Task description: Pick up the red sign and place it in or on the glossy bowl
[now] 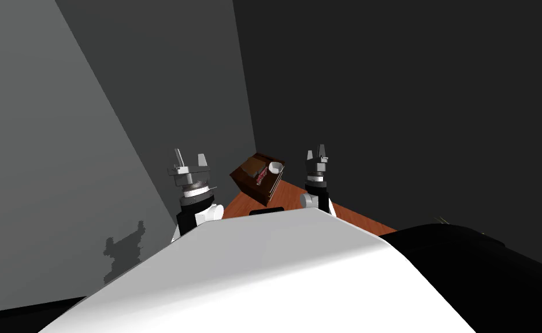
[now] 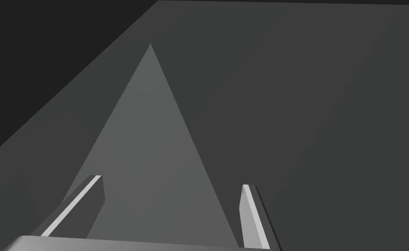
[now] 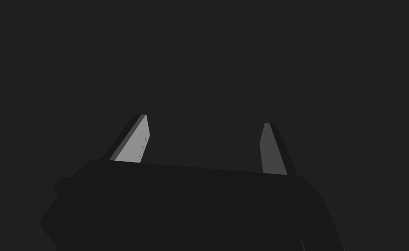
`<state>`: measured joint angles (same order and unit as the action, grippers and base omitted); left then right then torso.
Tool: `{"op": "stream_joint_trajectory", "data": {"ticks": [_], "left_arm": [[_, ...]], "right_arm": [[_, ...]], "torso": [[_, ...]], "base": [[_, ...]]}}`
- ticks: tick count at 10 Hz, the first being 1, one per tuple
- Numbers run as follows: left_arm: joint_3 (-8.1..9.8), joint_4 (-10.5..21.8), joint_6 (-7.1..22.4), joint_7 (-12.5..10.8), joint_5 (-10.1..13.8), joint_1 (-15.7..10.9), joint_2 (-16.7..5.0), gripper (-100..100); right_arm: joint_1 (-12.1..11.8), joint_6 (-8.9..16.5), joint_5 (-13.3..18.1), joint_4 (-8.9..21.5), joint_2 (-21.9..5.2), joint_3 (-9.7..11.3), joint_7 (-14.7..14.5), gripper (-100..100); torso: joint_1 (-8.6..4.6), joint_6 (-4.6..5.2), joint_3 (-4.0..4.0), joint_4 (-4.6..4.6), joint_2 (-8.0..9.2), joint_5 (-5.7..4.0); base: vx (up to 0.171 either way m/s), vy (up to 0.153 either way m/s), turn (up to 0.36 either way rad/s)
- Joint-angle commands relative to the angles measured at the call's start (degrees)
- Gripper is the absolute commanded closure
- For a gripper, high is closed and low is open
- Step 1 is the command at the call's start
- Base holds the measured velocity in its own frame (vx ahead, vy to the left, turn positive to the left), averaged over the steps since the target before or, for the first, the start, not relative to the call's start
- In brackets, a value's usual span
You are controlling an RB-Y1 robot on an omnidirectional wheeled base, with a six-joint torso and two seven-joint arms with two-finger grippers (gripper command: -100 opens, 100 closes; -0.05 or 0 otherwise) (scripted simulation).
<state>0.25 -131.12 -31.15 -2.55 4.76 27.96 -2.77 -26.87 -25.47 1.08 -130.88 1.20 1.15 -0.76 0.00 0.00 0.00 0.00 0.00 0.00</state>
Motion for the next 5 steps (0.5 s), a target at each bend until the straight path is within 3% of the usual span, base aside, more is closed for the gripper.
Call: {"op": "stream_joint_trajectory", "data": {"ticks": [1,5], "left_arm": [[1.42,1.12,1.91,-0.47,0.91,-0.57,-2.01,-100],[6.09,4.83,8.21,-2.07,3.88,-2.62,-5.71,-100]], "right_arm": [[0.0,0.0,0.0,0.0,0.0,0.0,0.0,0],[0.01,0.0,0.0,0.0,0.01,0.01,0.0,0]], "torso": [[0.0,0.0,0.0,0.0,0.0,0.0],[-0.28,0.0,0.14,0.05,0.25,-0.06]], "base": [[-0.037,-0.027,0.051],[-0.068,-0.081,0.061]]}}
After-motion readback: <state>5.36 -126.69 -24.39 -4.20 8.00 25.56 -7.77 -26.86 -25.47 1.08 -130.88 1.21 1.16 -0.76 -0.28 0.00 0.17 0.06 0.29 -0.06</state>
